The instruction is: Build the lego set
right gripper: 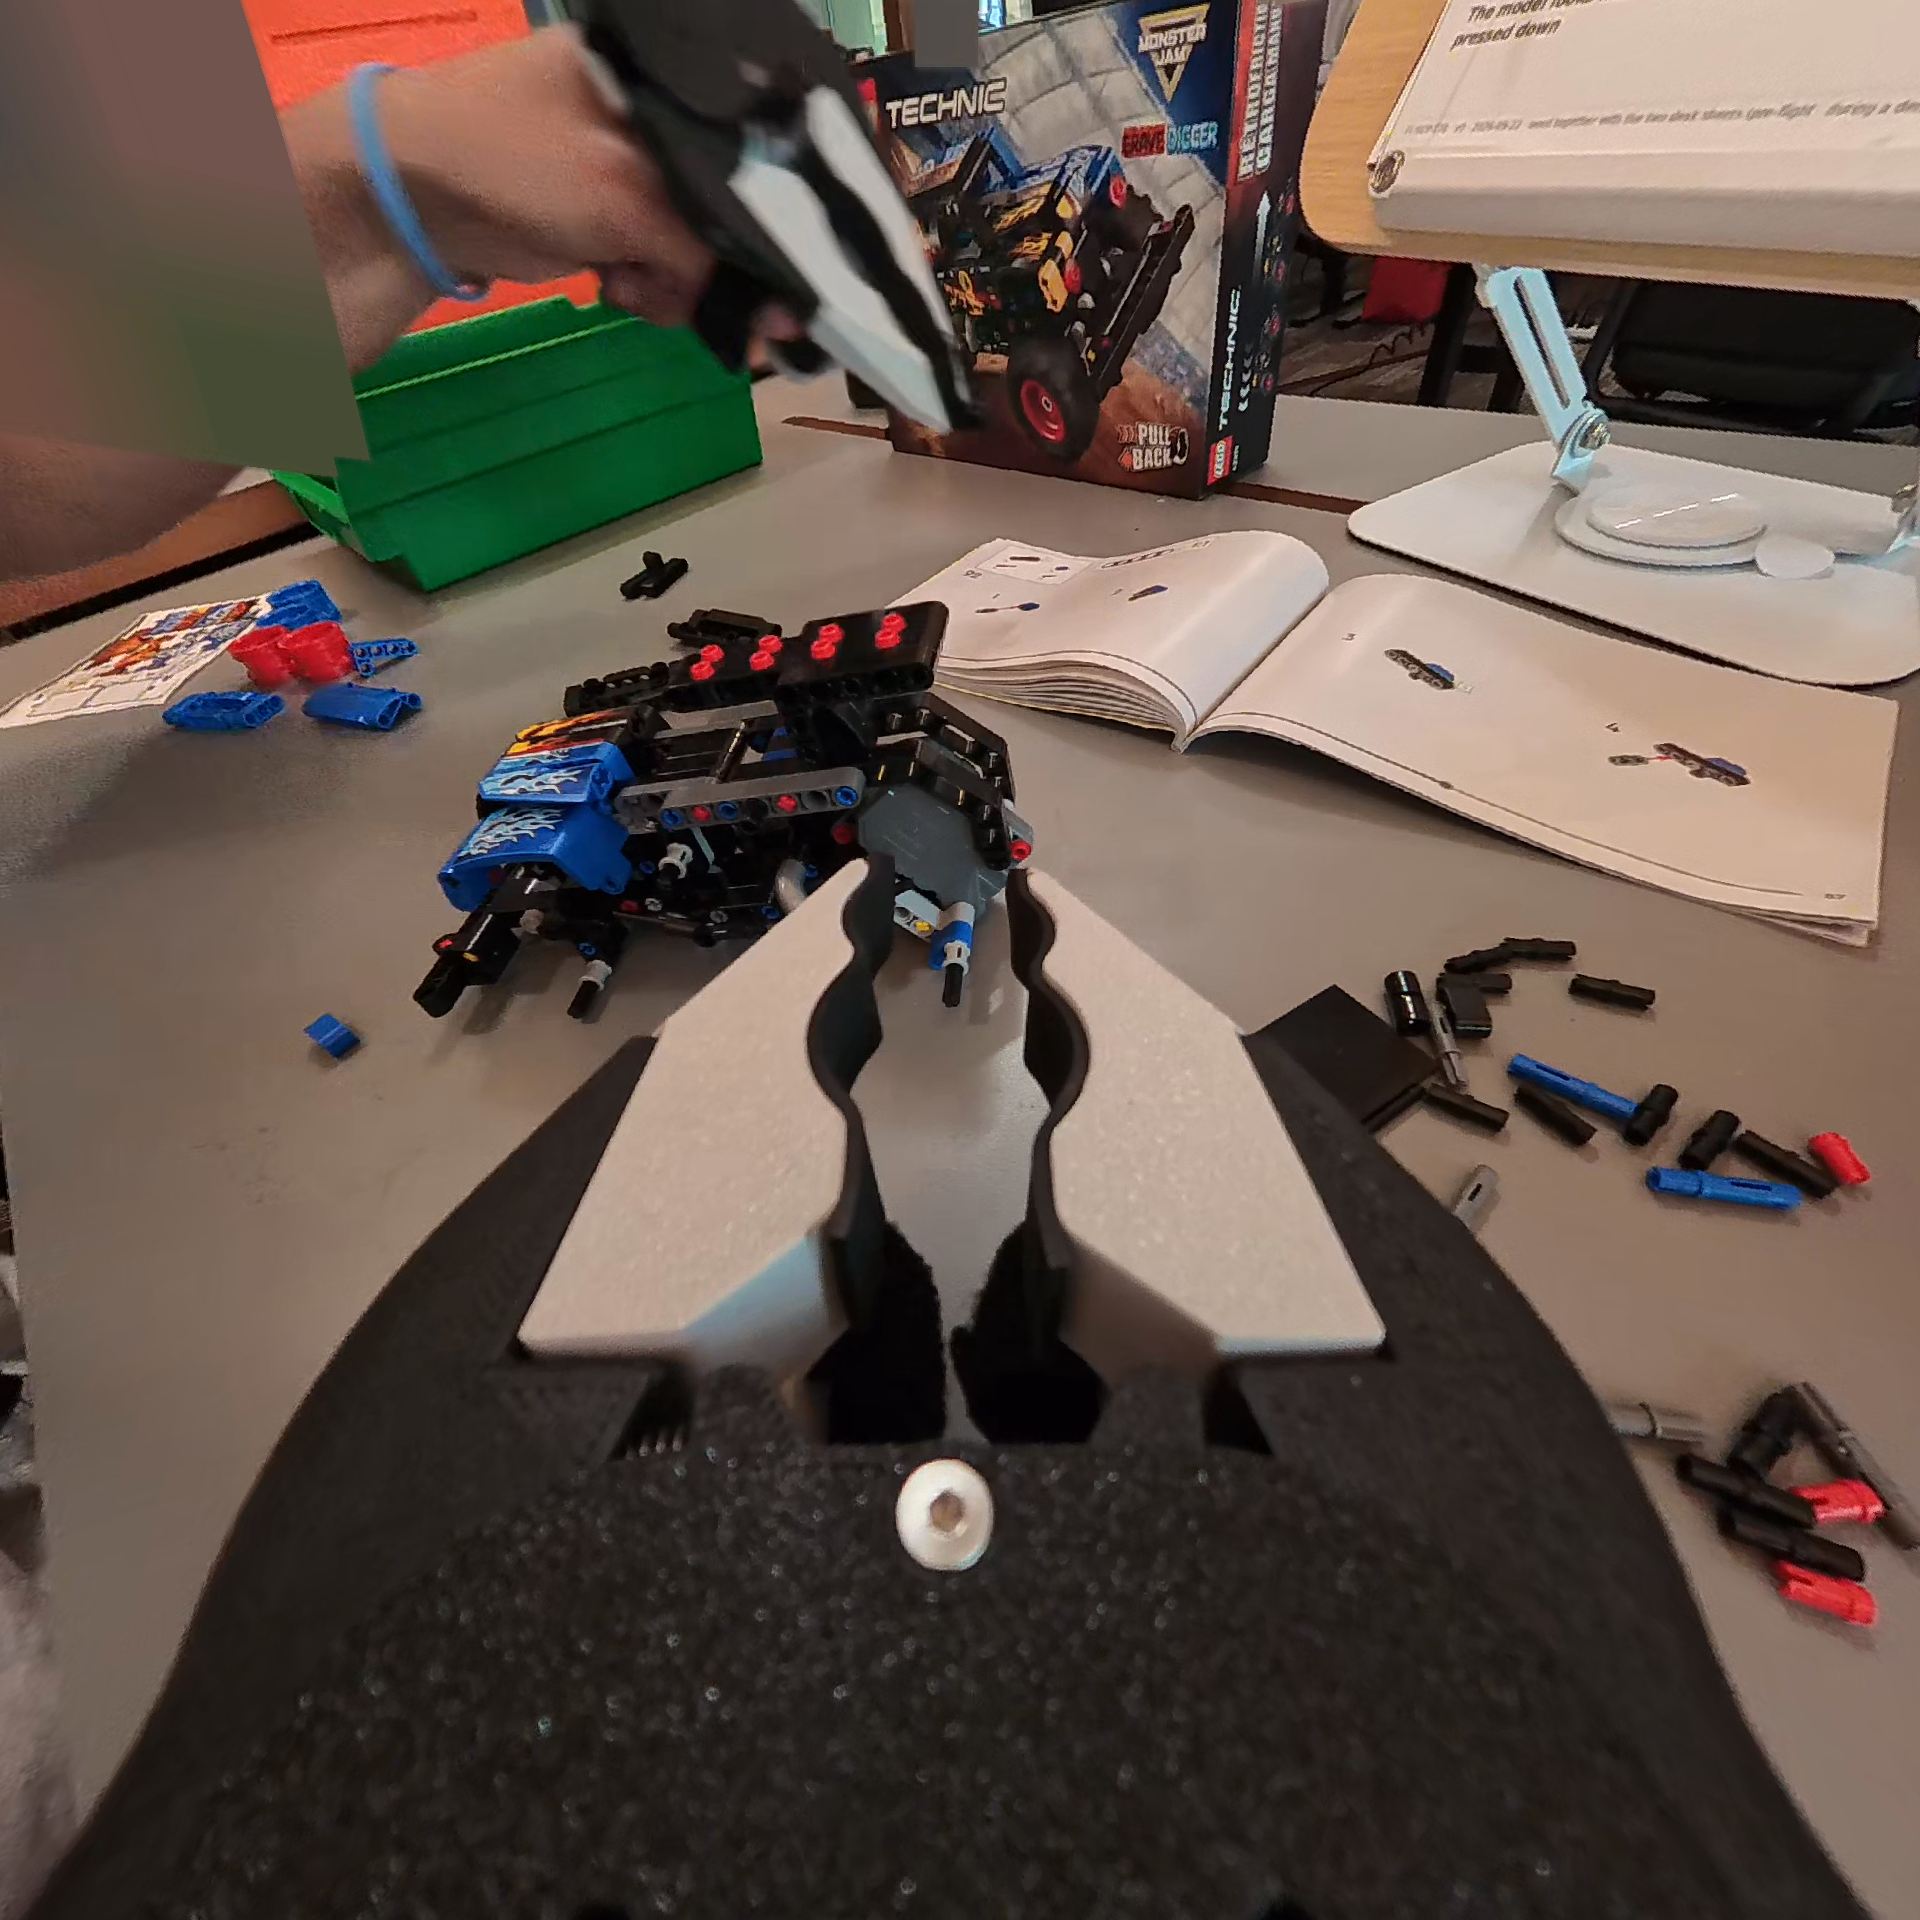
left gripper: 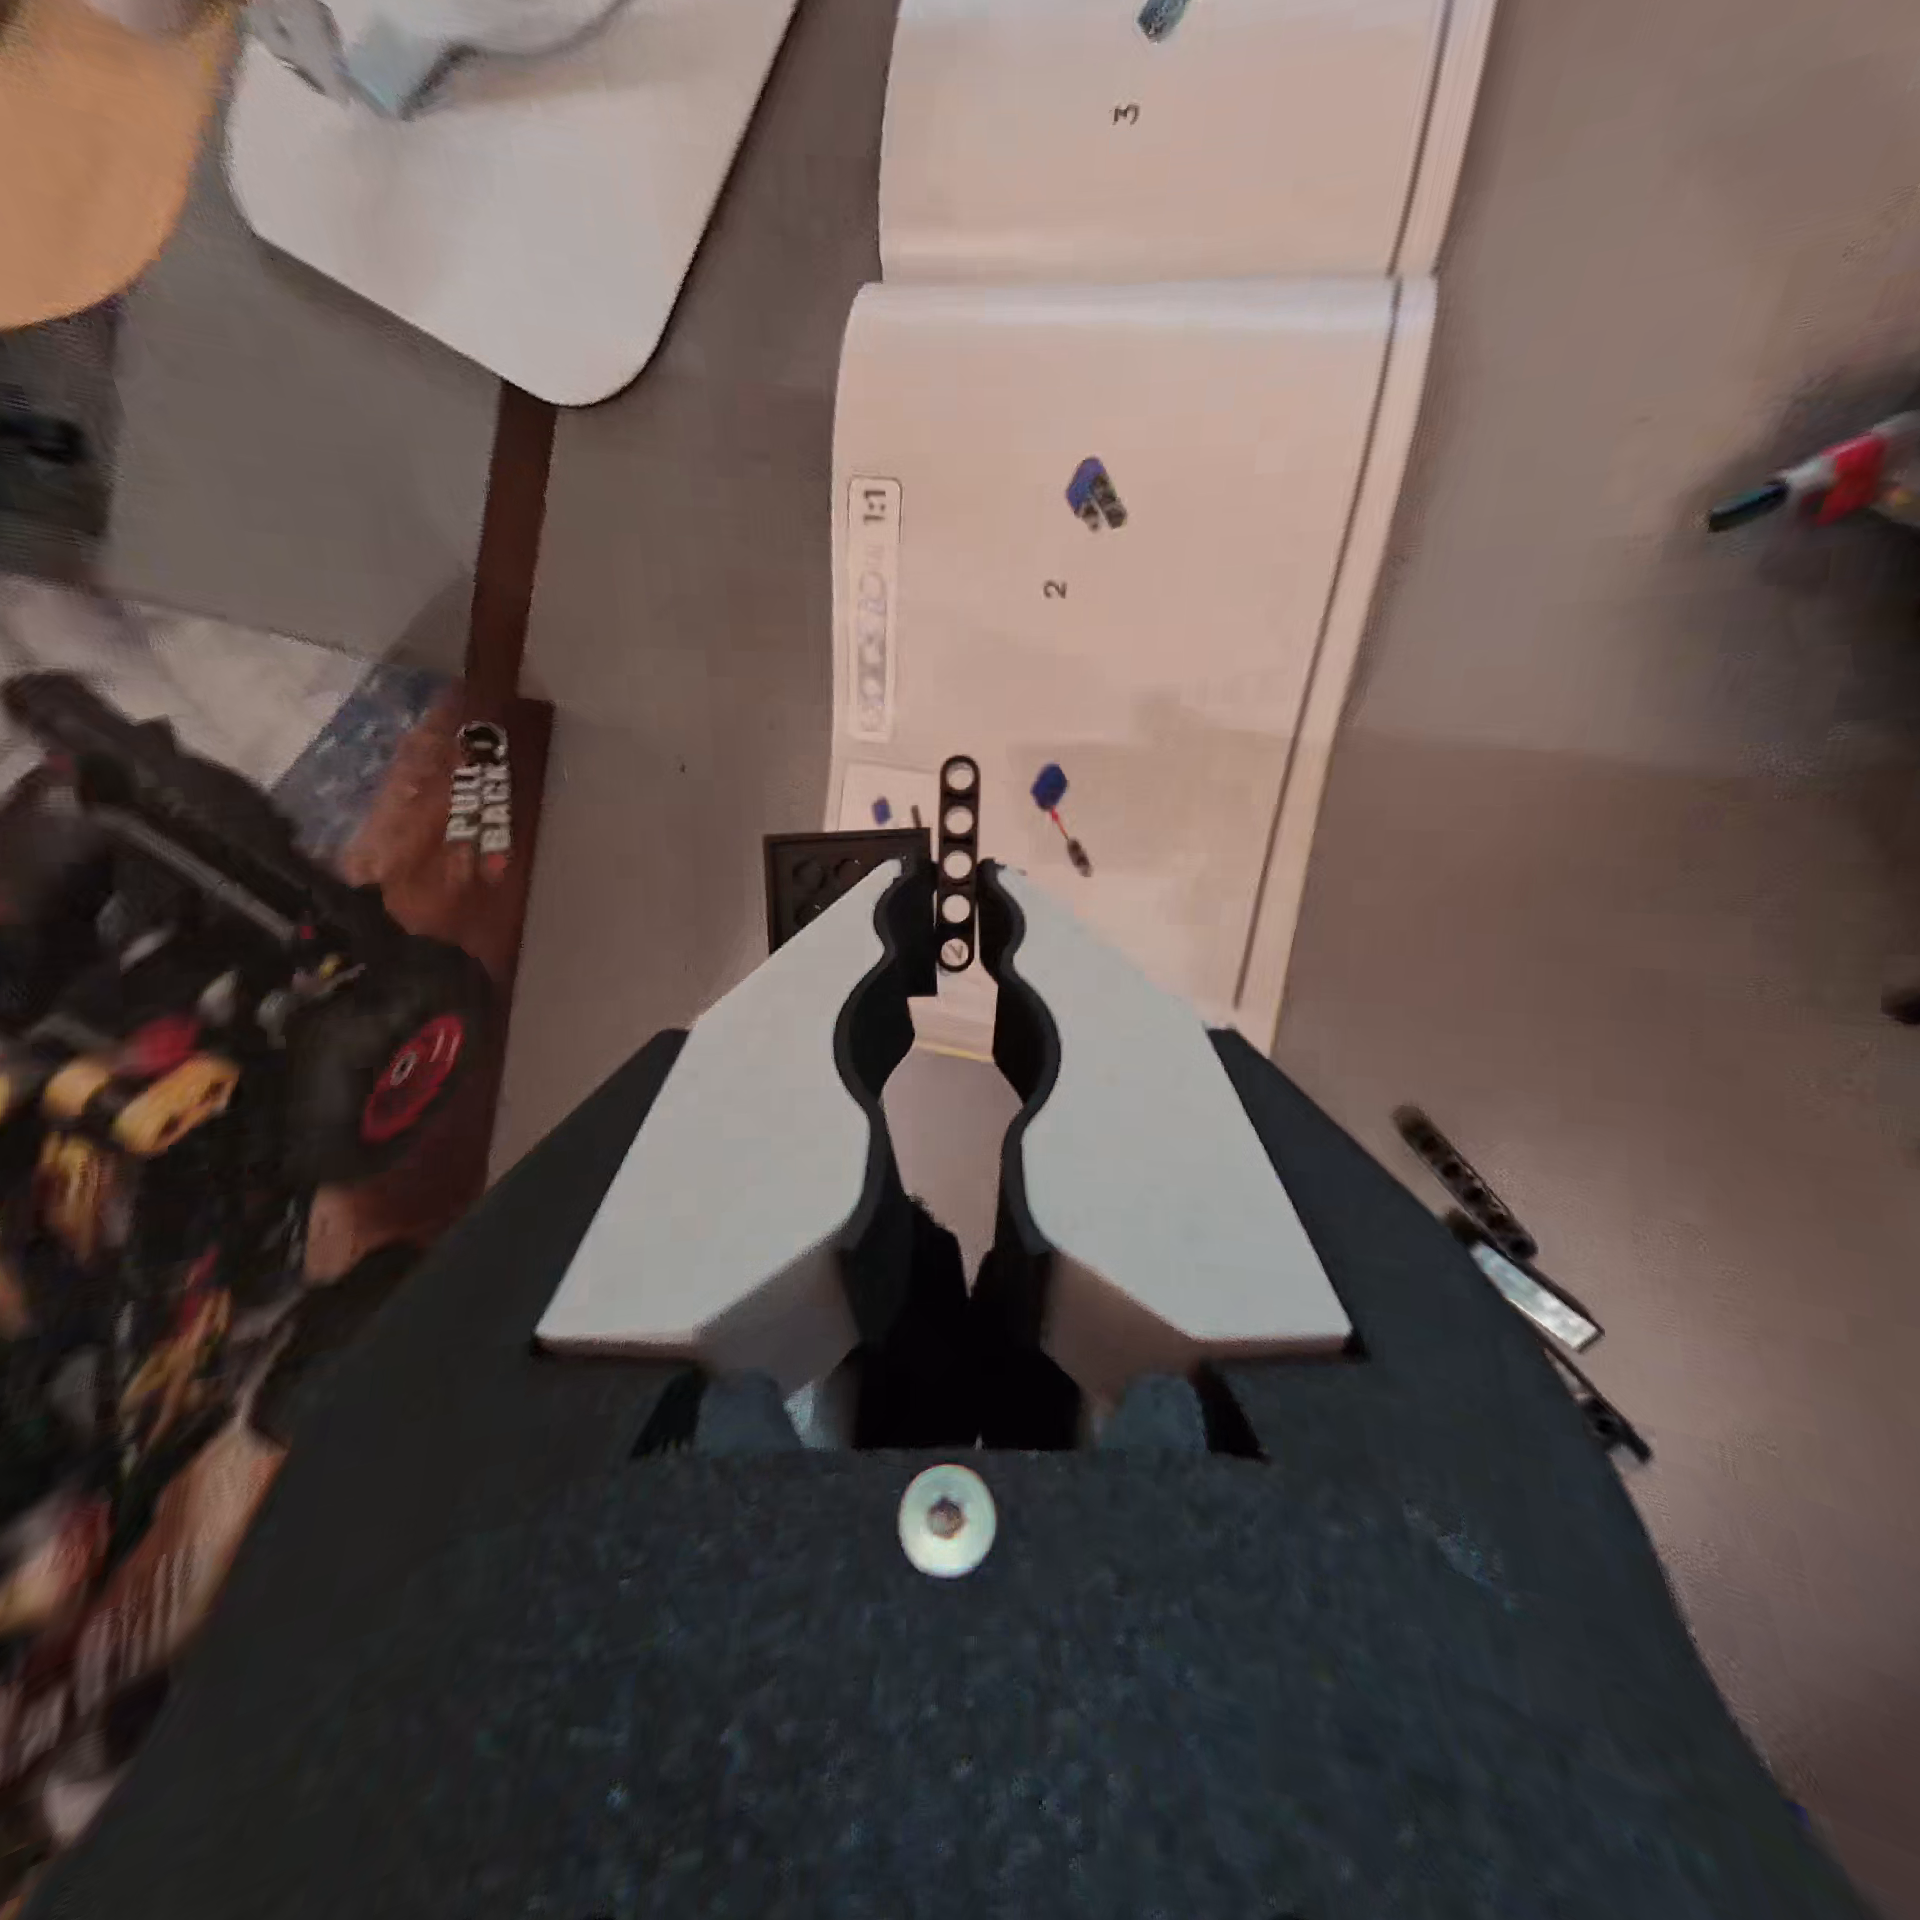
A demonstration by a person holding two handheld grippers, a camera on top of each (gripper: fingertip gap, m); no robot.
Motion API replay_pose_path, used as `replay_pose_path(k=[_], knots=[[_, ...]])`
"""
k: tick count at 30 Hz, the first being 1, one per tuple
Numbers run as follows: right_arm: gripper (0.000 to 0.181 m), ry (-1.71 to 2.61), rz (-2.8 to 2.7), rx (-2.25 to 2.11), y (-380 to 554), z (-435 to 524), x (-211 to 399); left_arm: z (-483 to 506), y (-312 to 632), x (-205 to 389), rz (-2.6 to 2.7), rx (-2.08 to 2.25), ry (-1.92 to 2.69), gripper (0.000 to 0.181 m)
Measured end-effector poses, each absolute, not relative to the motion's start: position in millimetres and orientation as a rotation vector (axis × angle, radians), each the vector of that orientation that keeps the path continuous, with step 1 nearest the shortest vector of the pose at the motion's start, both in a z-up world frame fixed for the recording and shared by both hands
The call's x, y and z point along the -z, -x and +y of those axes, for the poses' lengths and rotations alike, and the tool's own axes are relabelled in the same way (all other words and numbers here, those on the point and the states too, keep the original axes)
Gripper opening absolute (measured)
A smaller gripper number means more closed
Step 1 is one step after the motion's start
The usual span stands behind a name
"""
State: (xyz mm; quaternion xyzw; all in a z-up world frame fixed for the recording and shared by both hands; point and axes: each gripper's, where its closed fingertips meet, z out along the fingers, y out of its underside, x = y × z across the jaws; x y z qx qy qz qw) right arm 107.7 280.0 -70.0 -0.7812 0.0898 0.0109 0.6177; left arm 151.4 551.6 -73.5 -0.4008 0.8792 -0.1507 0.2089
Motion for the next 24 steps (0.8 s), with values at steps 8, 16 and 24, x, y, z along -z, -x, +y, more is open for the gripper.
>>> replay_pose_path(k=[8, 16, 24], knots=[[0.021, 1.800, 0.207, -0.041, -107, 280, 70, 561, -188, 108, 2.584, 0.564, 1.160, 0.006], [0.020, 1.808, 0.199, -0.062, -104, 281, 72, 632, -61, 129, 2.458, 0.419, 1.575, 0.007], [0.019, 1.808, 0.181, -0.045, -102, 281, 71, 630, -22, 146, 2.291, 0.519, 1.646, 0.007]])
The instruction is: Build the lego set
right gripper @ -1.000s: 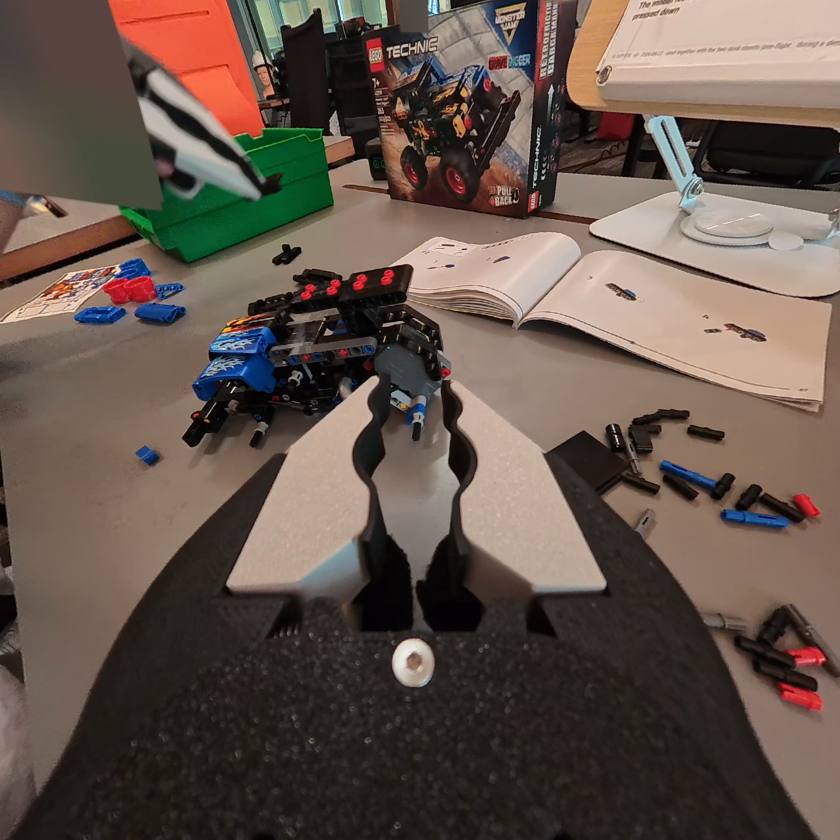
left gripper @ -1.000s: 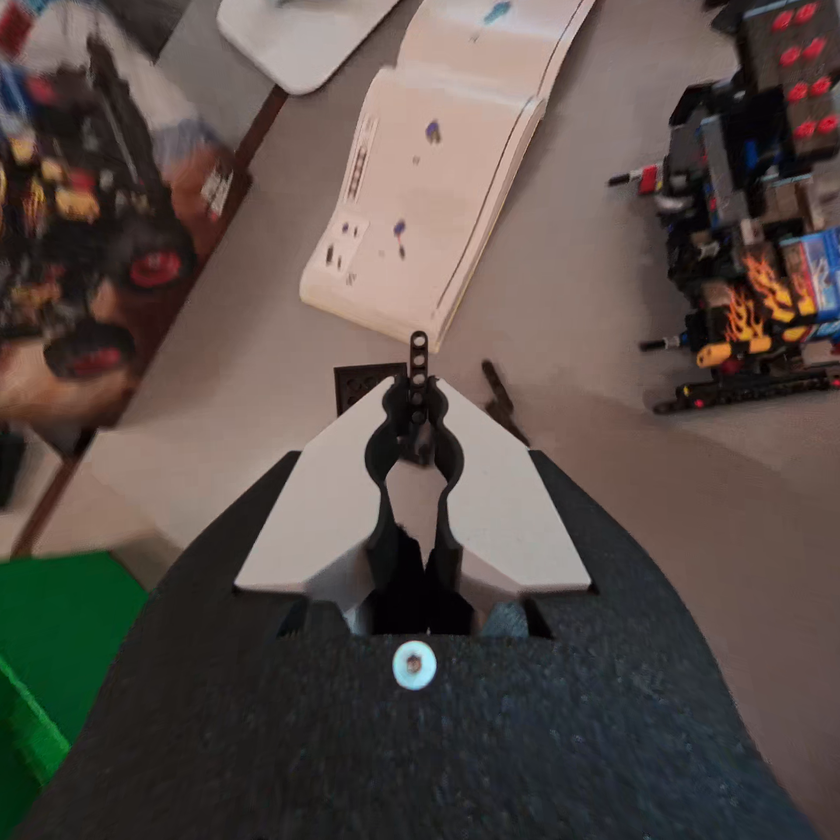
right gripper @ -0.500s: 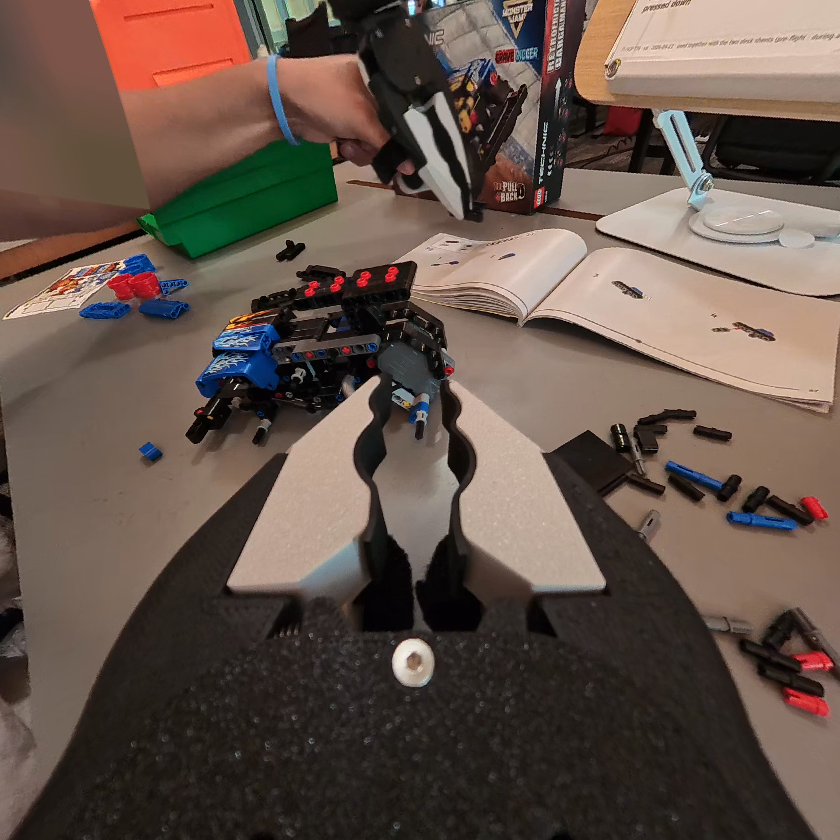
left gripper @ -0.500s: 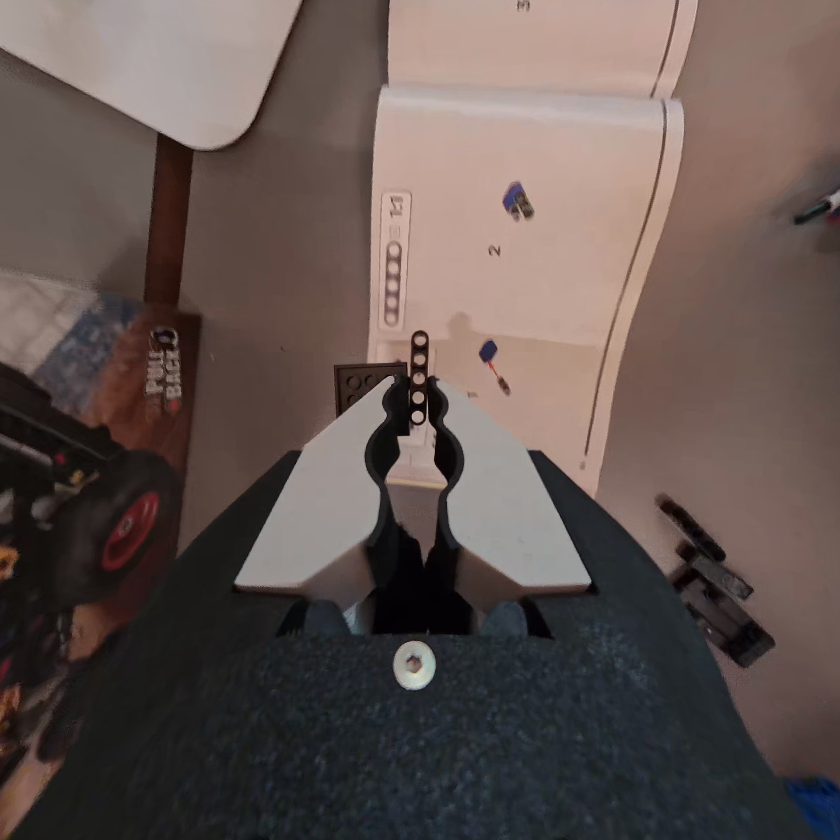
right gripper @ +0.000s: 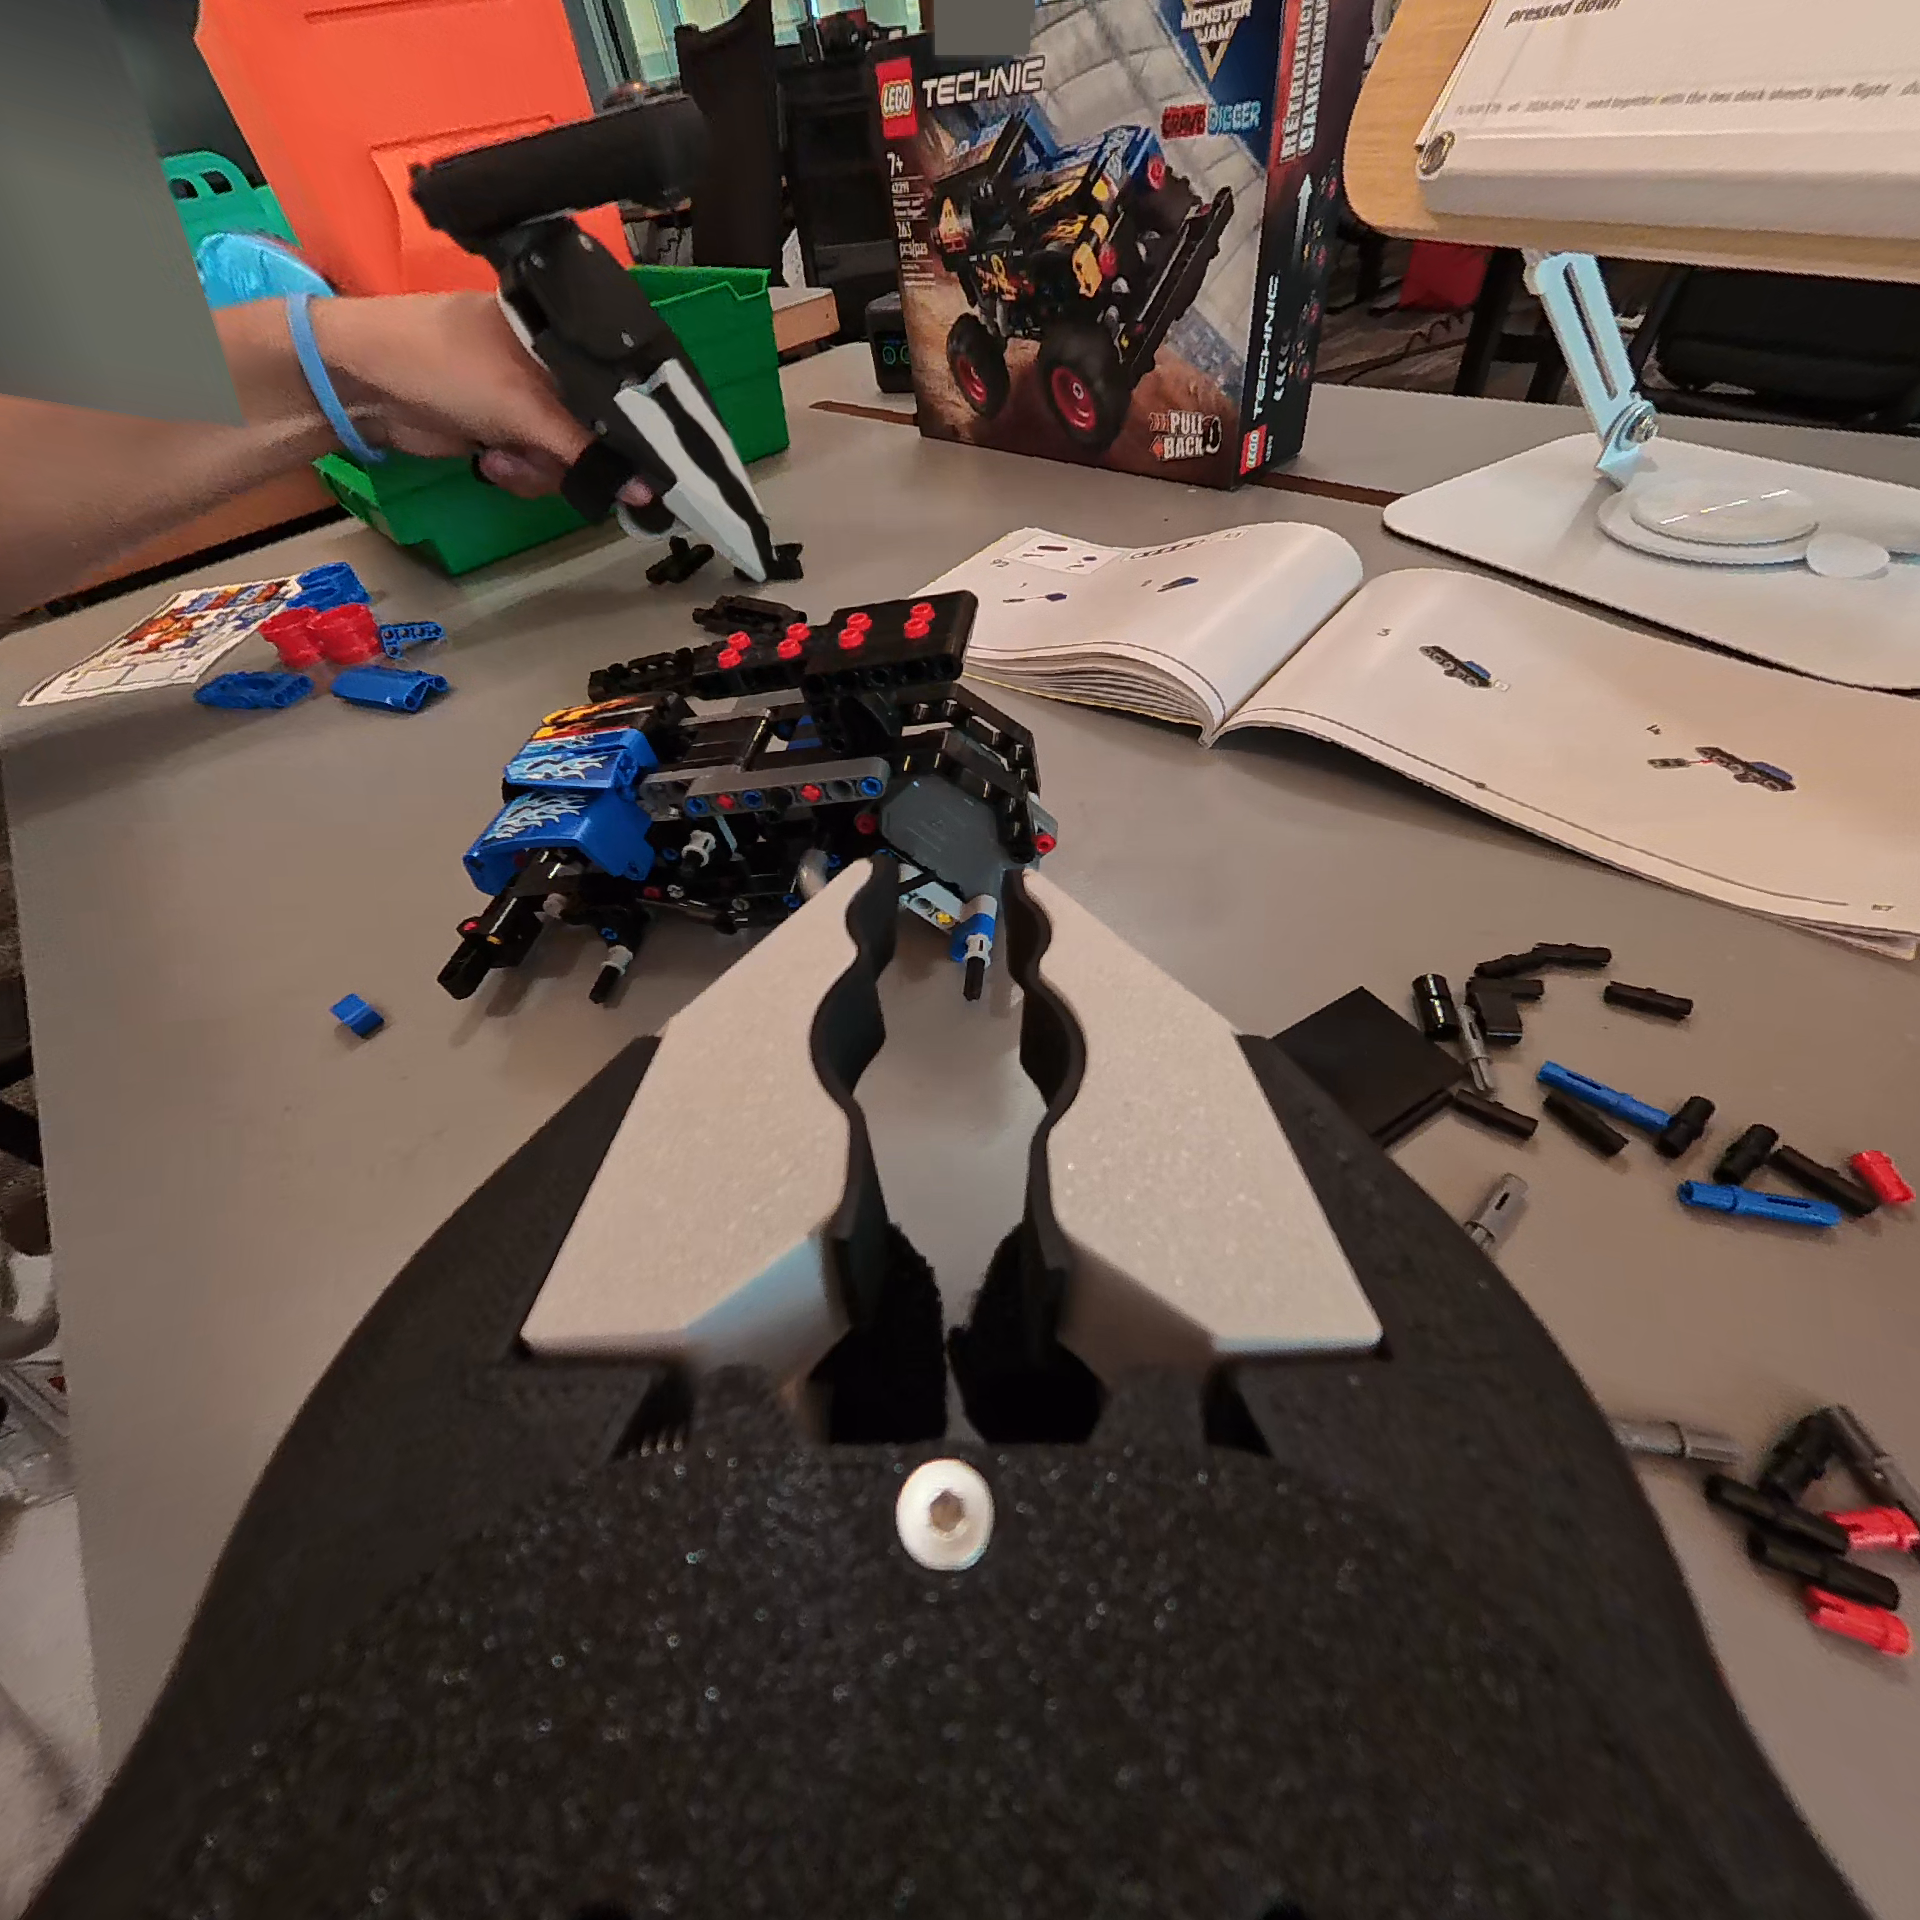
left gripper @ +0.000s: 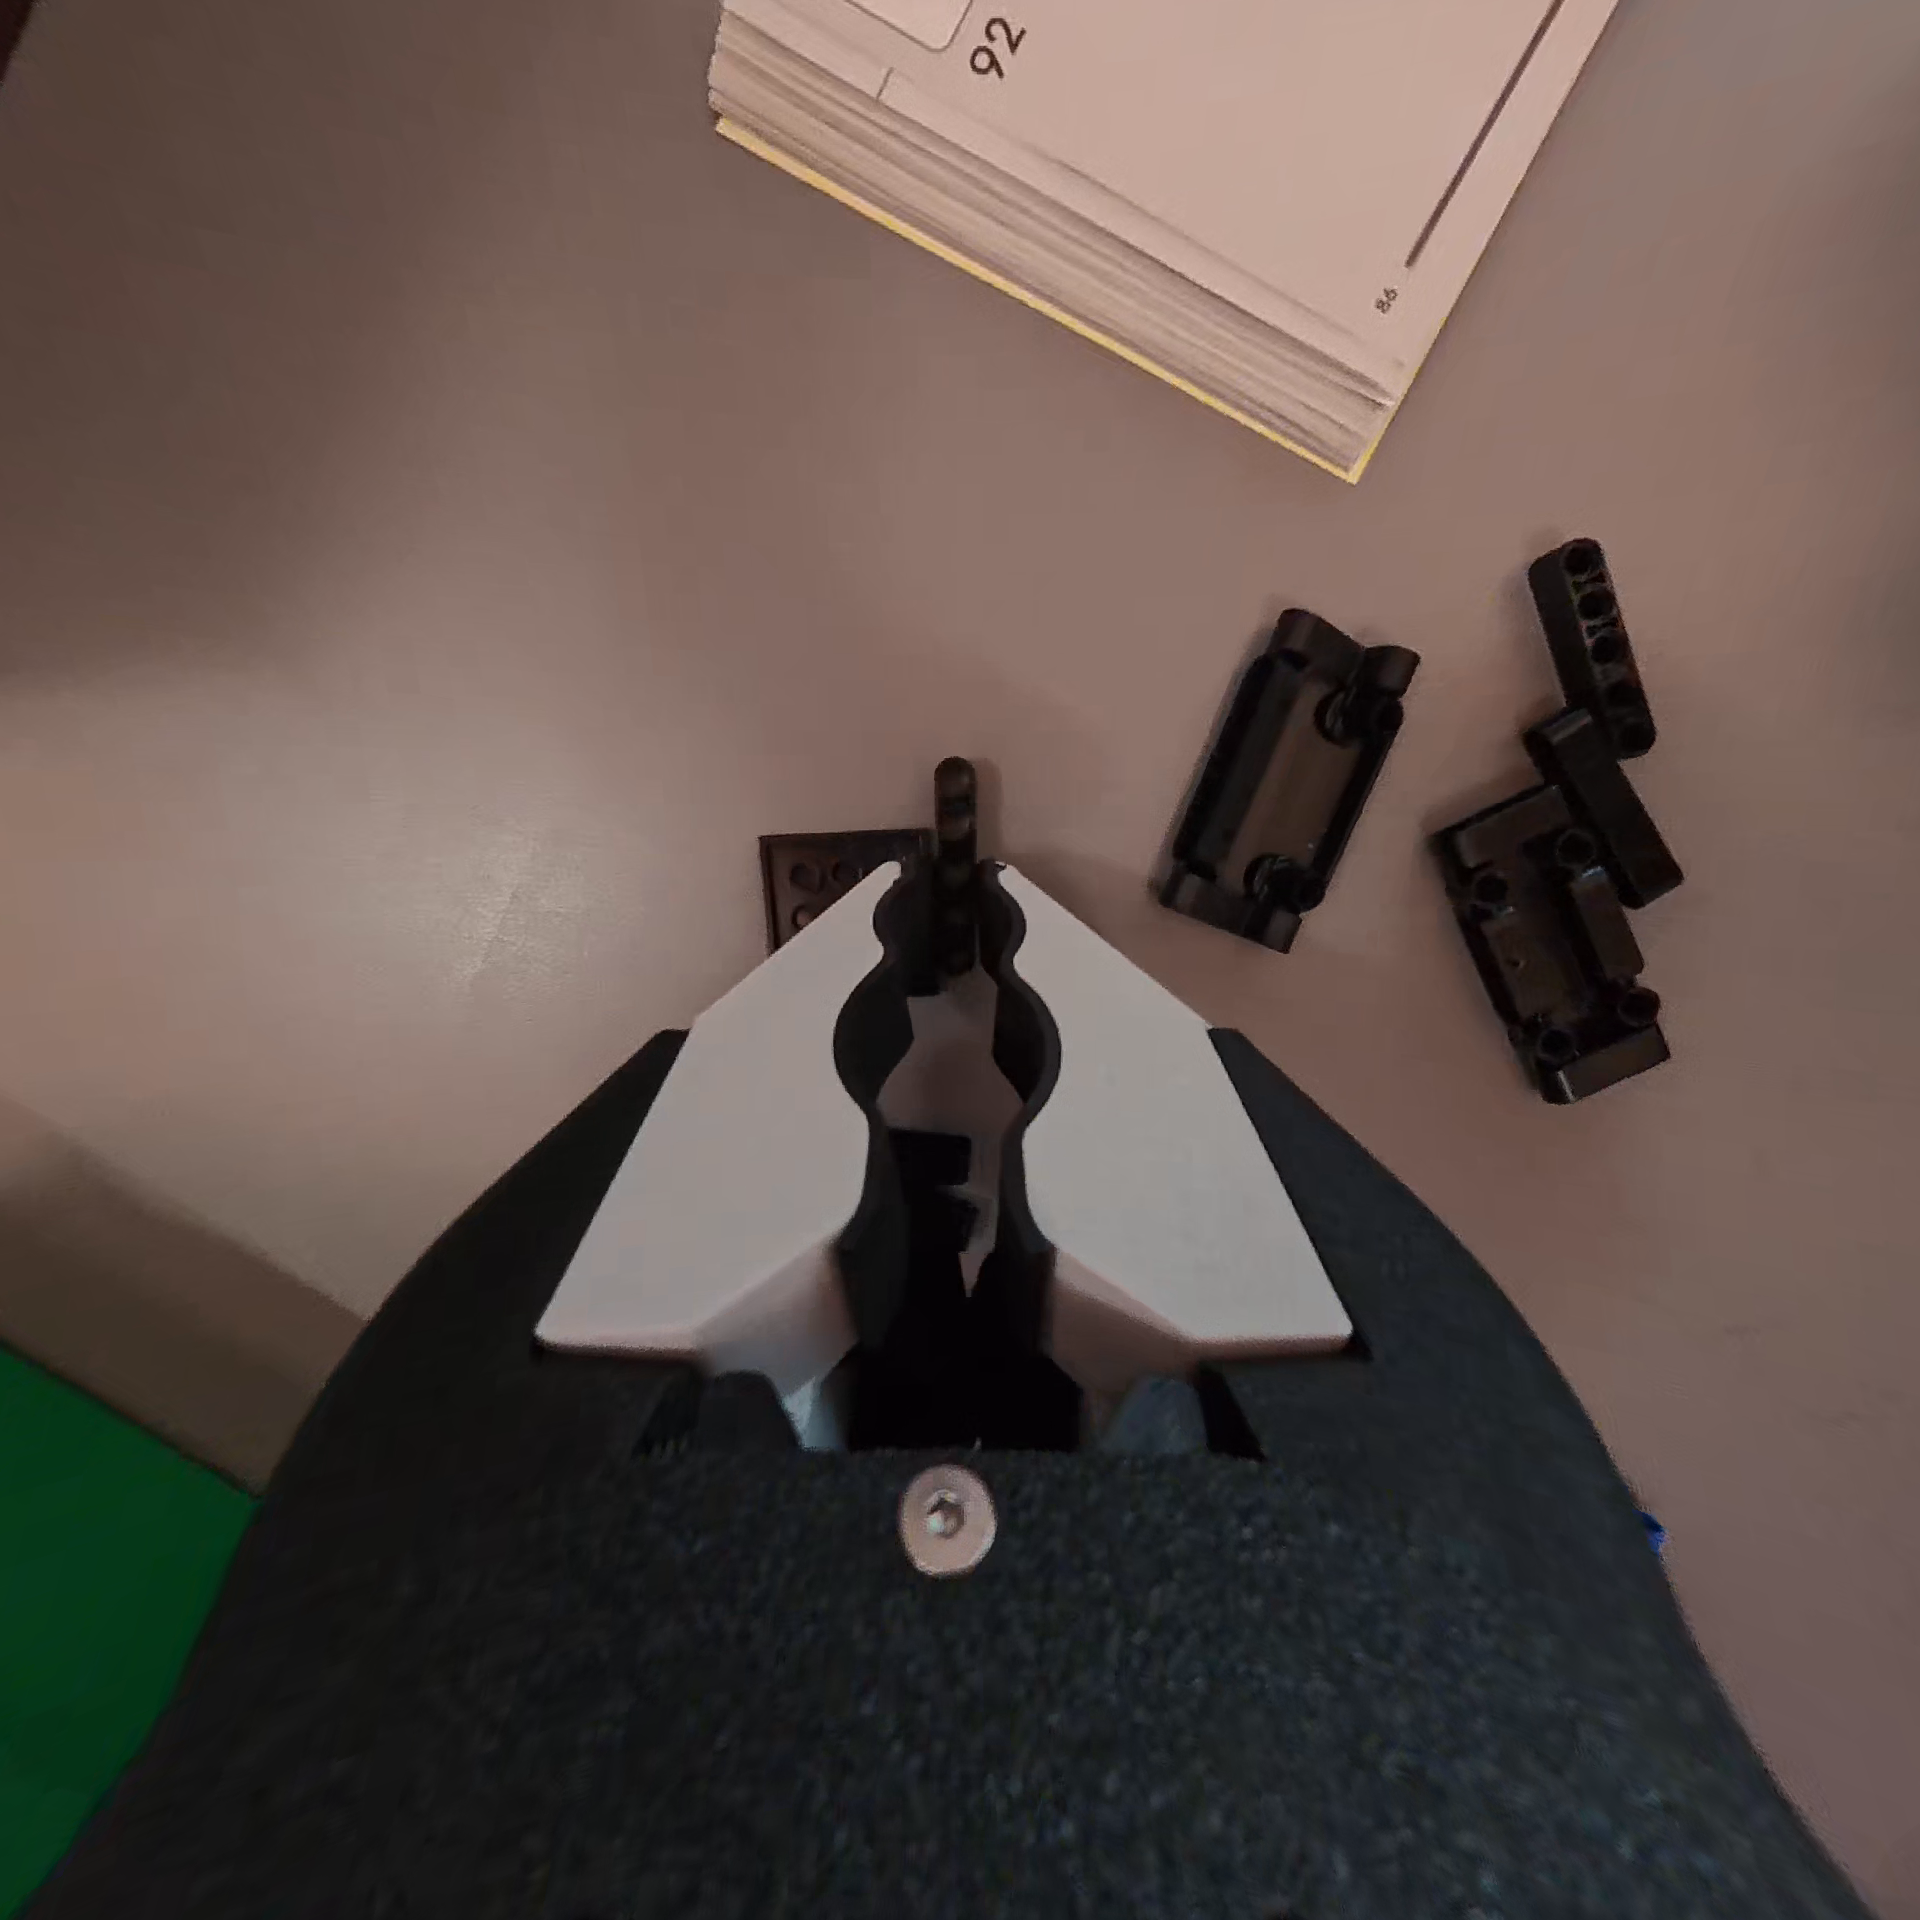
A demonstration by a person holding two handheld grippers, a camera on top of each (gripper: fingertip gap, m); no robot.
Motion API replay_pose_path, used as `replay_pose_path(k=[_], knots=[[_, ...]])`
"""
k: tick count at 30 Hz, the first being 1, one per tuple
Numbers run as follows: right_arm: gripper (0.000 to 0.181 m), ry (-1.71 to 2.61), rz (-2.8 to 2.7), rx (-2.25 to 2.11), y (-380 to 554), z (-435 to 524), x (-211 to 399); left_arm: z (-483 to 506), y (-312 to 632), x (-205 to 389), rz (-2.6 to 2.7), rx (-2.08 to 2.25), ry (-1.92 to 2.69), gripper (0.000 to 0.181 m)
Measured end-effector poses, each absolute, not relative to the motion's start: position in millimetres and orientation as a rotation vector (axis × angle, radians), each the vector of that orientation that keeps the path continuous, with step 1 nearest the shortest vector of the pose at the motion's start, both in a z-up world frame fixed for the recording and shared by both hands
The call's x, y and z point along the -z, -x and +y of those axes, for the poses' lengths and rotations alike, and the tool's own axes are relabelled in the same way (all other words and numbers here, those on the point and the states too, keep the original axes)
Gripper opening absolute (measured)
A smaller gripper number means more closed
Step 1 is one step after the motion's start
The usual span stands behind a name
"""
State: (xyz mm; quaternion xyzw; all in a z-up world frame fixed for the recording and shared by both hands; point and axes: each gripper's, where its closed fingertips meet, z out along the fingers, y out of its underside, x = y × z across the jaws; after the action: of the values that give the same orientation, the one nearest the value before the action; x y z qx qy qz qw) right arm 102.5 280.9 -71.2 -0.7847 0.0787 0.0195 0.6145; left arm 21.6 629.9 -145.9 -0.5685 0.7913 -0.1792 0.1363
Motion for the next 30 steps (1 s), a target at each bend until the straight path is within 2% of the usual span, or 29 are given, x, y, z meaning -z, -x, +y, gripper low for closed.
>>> replay_pose_path(k=[2, 3, 6, 11, 15, 20, 25, 30], knots=[[0.019, 1.802, 0.192, -0.057, -104, 280, 71, 633, -20, 141, 2.284, 0.456, 1.598, 0.025], [0.019, 1.798, 0.198, -0.064, -104, 280, 70, 635, -21, 135, 2.278, 0.429, 1.559, 0.027], [0.019, 1.790, 0.213, -0.084, -105, 279, 70, 630, -20, 124, 2.335, 0.417, 1.436, 0.016], [0.019, 1.800, 0.213, -0.094, -105, 280, 71, 625, -20, 143, 2.418, 0.370, 1.436, 0.017], [0.019, 1.797, 0.221, -0.103, -106, 280, 71, 626, -24, 145, 2.384, 0.392, 1.460, 0.006], [0.019, 1.800, 0.226, -0.119, -106, 280, 72, 612, -34, 123, 2.389, 0.484, 1.403, 0.005], [0.019, 1.824, 0.213, -0.109, -104, 282, 75, 574, -108, 69, 2.408, 0.659, 1.145, 0.006], [0.019, 1.817, 0.214, -0.111, -104, 281, 74, 544, -204, 91, 2.620, 0.589, 1.032, 0.006]])
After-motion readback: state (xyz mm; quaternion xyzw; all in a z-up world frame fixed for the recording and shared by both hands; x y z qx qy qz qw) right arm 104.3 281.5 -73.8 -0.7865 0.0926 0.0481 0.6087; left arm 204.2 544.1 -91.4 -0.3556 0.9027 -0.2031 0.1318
